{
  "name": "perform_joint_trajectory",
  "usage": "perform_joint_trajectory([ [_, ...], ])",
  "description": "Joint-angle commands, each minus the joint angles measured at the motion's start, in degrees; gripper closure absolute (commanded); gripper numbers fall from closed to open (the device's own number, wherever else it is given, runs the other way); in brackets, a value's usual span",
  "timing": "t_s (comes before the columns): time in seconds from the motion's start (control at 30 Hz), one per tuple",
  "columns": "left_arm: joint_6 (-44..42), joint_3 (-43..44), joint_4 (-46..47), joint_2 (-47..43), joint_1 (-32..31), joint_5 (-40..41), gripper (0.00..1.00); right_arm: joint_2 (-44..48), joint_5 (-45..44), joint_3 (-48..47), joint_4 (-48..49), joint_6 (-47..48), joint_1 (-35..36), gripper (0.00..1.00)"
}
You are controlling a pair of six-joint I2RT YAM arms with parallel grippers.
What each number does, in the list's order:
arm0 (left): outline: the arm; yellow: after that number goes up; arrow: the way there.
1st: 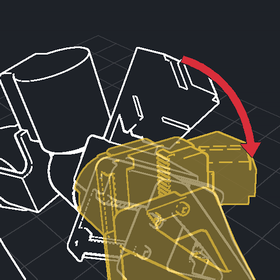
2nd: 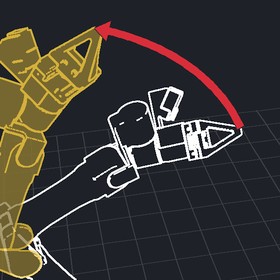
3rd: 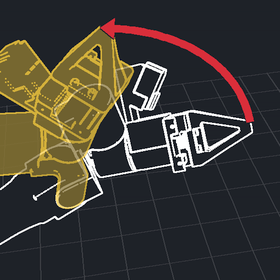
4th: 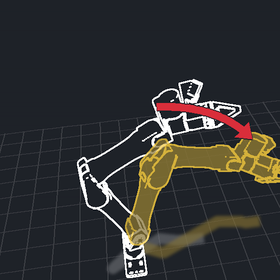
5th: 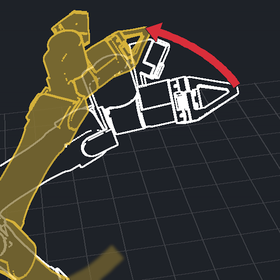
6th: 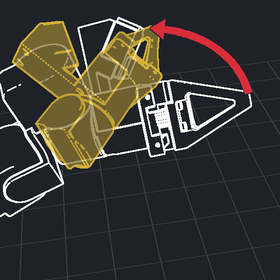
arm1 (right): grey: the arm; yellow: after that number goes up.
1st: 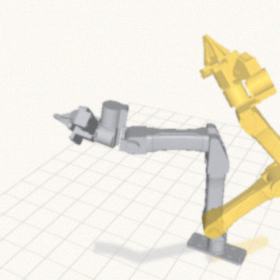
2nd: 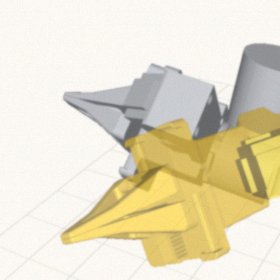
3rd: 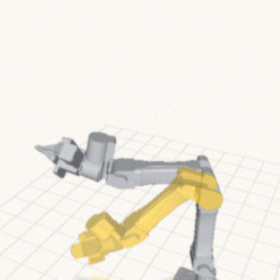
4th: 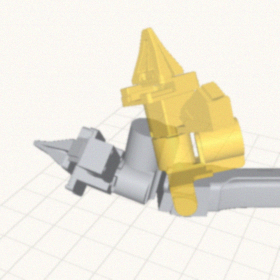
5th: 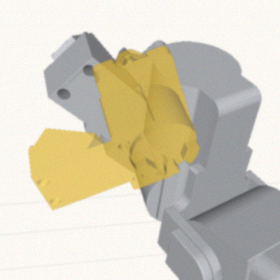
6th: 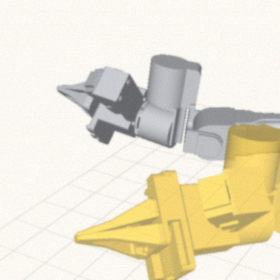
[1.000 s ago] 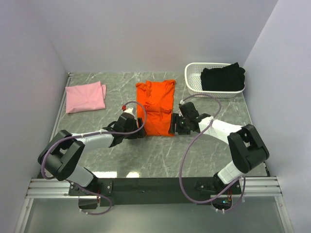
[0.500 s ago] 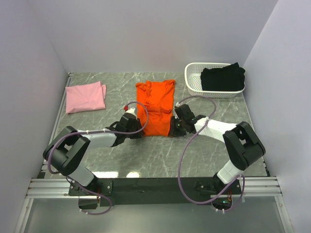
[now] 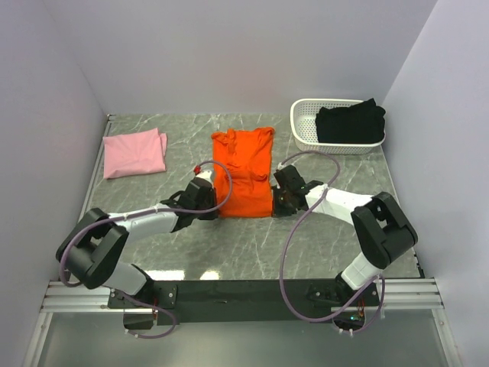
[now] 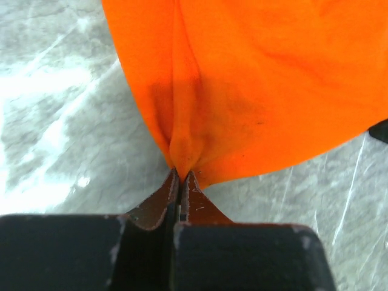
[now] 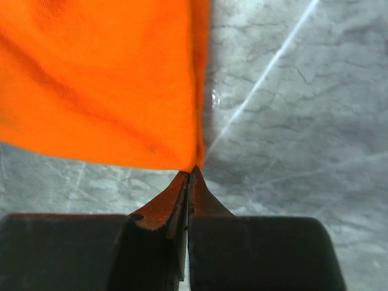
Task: Fold and stack the t-shirts
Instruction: Fold the tshirt
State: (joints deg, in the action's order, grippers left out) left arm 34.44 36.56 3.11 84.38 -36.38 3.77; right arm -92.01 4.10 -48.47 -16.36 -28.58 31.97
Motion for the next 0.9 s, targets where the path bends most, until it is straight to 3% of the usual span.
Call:
perform_joint_trajectory([
  [0.0, -3.5, 1.24, -6.19, -3.69, -0.18, 2.2, 1.0, 3.15, -4.01, -1.89, -3.68, 1.68, 0.2, 1.0],
  [0.17, -3.41, 0.71, -8.04, -4.84, -0.18, 1.07, 0.99, 3.15, -3.57, -1.98, -3.94, 2.03, 0.2, 1.0],
  [0.23, -2.8, 0.19, -8.04, -5.1, -0.18, -0.16, 0.91, 2.89, -3.13, -1.81, -3.86, 2.03, 0.2, 0.99],
  [0.33, -2.09, -0.61, -8.21, -6.15, -0.18, -1.3, 0.77, 3.06, -2.52, -1.37, -3.59, 1.86, 0.2, 0.86],
  [0.43, -1.04, -2.53, -7.25, -7.91, -0.18, -3.15, 0.62, 3.85, -2.17, -0.84, -3.24, 1.77, 0.2, 0.63],
  [0.53, -0.34, -3.94, -5.41, -9.58, -0.27, -4.91, 0.49, 4.55, -1.64, -0.31, -2.63, 1.95, 0.2, 0.53],
  [0.7, 0.02, -4.74, -1.81, -8.18, -0.18, -6.14, 0.37, 3.94, 0.29, 0.13, -0.52, 2.21, 0.2, 0.49],
  [0.87, 0.63, -5.0, 1.45, -4.23, -0.18, -6.23, 0.37, 0.96, 1.88, -0.14, 1.24, 2.21, 0.29, 0.49],
])
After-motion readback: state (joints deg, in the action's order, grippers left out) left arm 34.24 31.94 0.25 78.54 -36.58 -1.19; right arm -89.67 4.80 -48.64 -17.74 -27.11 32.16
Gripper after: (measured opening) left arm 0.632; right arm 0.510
